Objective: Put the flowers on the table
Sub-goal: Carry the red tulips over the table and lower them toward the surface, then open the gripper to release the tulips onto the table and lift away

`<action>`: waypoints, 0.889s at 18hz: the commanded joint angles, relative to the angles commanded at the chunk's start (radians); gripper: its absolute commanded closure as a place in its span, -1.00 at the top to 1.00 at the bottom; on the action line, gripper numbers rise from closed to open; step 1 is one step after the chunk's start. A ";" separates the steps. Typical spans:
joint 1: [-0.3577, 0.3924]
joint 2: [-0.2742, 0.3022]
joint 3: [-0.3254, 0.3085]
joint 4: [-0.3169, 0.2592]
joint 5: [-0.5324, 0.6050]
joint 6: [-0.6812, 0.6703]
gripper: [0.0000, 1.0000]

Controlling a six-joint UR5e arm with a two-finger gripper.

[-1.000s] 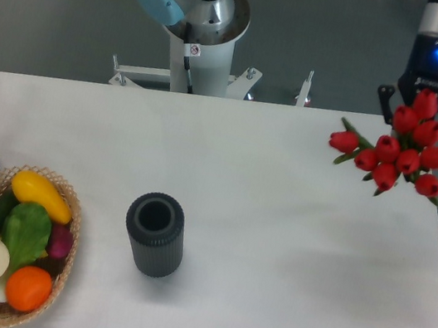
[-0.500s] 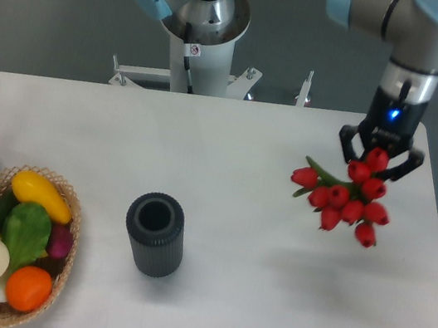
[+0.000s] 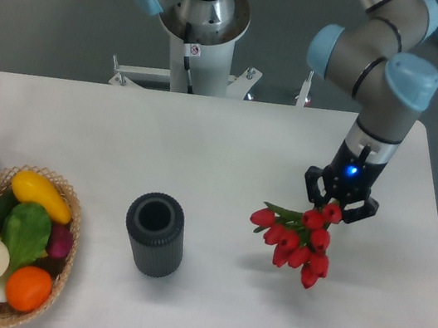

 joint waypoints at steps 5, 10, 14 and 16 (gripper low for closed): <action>-0.037 -0.047 0.006 0.005 0.002 0.002 -0.49; -0.041 -0.063 0.005 0.005 0.002 -0.002 -0.35; -0.040 -0.060 0.009 0.006 0.000 0.002 0.50; -0.040 -0.057 0.009 0.008 0.000 0.000 0.94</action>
